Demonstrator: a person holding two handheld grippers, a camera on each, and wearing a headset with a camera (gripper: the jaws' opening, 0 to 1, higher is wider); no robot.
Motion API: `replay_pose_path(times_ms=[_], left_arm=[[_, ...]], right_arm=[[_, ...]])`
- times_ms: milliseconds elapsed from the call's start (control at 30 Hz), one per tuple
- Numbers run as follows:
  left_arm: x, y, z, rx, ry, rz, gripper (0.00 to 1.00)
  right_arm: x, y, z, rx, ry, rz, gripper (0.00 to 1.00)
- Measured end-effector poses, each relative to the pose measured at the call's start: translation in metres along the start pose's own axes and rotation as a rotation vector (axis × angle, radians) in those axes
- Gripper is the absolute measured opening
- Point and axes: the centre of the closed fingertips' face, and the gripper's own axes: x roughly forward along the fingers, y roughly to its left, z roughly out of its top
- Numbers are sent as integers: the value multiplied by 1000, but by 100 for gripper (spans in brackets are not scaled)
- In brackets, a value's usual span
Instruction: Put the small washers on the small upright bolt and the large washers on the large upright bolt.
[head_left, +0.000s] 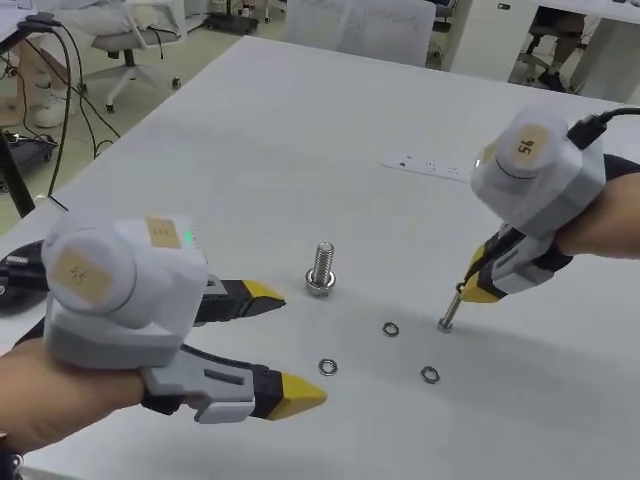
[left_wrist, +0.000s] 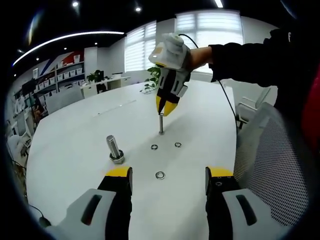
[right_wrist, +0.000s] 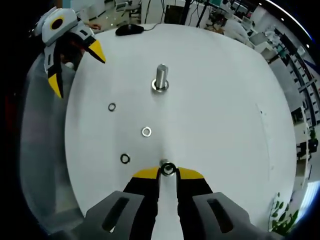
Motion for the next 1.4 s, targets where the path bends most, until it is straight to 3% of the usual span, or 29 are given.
replay_pose_path(times_ms=[600,1400], left_arm=[[1,3,-2,-8,5,7,58],[0,5,-3,-15,10,16,58]], right_arm=[[9,1,-1,-4,13,25,14],[44,7,-12,-1,54,71,14]])
